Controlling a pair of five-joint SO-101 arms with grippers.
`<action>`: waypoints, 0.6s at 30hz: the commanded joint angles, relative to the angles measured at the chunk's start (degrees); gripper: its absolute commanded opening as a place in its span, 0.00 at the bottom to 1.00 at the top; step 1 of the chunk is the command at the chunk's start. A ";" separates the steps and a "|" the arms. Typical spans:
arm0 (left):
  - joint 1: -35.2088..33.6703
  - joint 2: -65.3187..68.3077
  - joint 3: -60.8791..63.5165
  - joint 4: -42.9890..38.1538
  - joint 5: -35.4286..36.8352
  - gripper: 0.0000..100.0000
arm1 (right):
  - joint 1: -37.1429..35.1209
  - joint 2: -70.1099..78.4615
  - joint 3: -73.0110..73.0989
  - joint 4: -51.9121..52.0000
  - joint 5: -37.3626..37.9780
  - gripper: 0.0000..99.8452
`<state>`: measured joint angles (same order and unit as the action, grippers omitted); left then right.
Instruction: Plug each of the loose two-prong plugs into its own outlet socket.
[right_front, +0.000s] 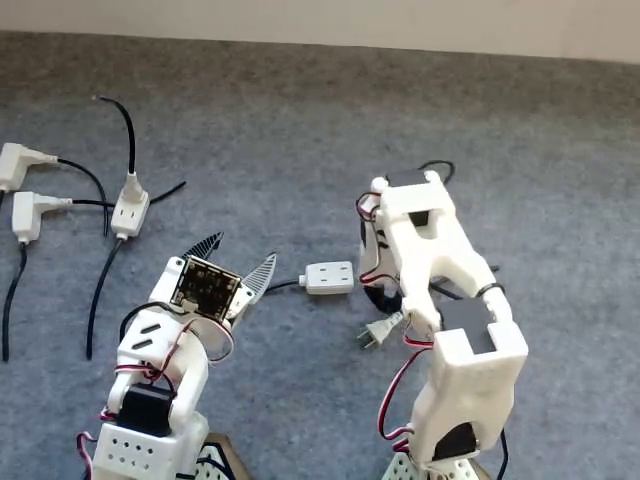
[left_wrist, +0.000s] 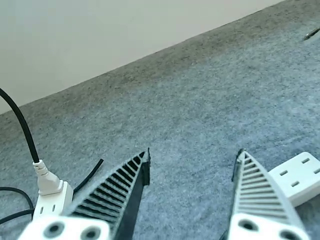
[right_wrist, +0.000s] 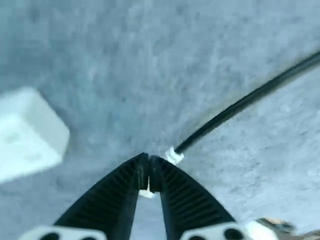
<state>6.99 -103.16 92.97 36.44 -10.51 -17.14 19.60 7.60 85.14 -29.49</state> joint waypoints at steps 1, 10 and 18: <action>0.84 0.22 -0.48 -1.23 -0.09 0.26 | 0.48 0.66 -2.15 -0.92 -13.36 0.02; 2.07 0.22 -0.40 -1.23 -0.09 0.26 | 1.98 3.30 -2.42 6.90 -10.99 0.19; 3.65 0.22 0.84 -1.23 -3.25 0.26 | 2.24 3.21 -2.59 14.90 -11.43 0.19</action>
<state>9.71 -103.16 94.11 36.35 -13.05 -15.65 23.91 7.08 95.78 -40.66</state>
